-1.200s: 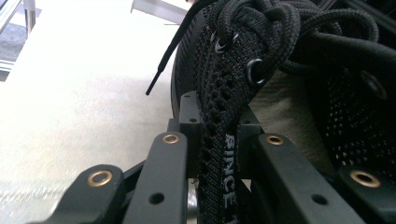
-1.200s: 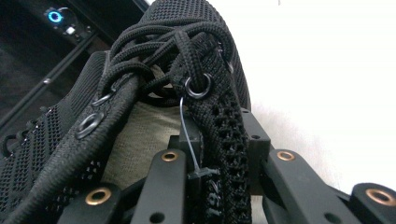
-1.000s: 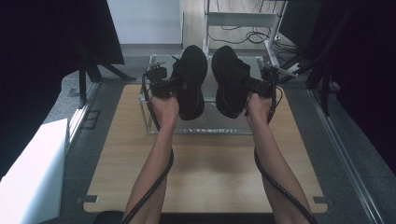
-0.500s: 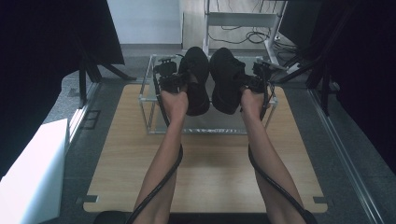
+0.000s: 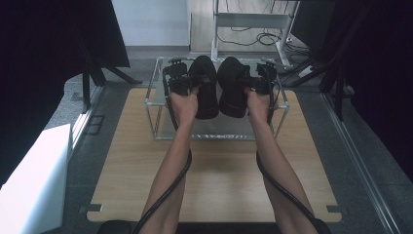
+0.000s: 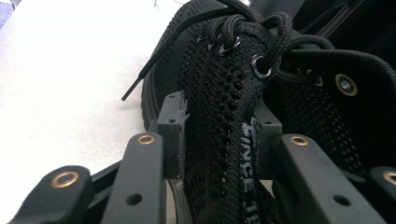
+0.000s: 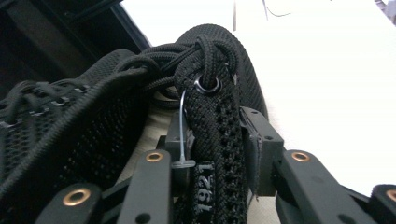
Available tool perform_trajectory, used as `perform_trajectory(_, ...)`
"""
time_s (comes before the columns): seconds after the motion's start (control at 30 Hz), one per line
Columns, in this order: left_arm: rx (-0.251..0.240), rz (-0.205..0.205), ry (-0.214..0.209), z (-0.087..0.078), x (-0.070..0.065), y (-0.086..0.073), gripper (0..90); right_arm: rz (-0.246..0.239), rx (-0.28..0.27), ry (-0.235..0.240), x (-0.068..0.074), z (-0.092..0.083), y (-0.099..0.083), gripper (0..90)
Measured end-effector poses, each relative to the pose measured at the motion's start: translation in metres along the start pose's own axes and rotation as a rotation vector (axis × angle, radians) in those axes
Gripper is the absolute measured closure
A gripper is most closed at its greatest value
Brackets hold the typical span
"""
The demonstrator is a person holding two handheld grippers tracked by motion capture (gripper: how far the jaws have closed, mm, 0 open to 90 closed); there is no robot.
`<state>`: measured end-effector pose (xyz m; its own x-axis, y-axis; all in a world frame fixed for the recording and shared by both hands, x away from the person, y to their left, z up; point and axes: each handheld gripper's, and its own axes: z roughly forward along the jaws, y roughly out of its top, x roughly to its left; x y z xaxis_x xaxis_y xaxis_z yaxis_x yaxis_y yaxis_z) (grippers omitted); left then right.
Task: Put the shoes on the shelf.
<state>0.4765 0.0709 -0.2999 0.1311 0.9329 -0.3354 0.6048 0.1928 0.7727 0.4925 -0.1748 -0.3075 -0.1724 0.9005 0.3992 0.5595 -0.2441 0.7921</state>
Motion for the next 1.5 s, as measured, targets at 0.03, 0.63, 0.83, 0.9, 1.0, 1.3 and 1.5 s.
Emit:
perform_trajectory(0.03, -0.001, 0.006, 0.001, 0.0, 0.0, 0.001, 62.6, -0.011, 0.005, -0.002, 0.001, 0.001, 0.0, 65.7)
perform_trajectory(0.63, -0.018, 0.046, -0.19, -0.008, 0.013, 0.0, 39.4, -0.079, 0.014, 0.231, -0.009, -0.001, 0.006, 36.0)
perform_trajectory(0.83, -0.042, 0.081, -0.26, -0.023, 0.018, -0.001, 42.3, -0.087, -0.007, 0.335, -0.017, -0.018, 0.011, 36.1)
perform_trajectory(0.9, -0.041, 0.1, -0.267, -0.028, 0.019, -0.001, 43.2, -0.104, -0.014, 0.345, -0.019, -0.024, 0.012, 34.7)
perform_trajectory(1.0, -0.047, 0.122, -0.282, -0.035, 0.022, -0.002, 44.8, -0.119, -0.015, 0.369, -0.023, -0.033, 0.013, 32.6)
perform_trajectory(1.3, -0.083, 0.131, -0.334, -0.061, 0.038, -0.014, 56.3, -0.188, -0.028, 0.41, -0.037, -0.068, 0.005, 49.6)
perform_trajectory(1.5, -0.08, 0.177, -0.346, -0.077, 0.044, -0.029, 66.3, -0.223, 0.008, 0.433, -0.046, -0.08, -0.015, 65.2)
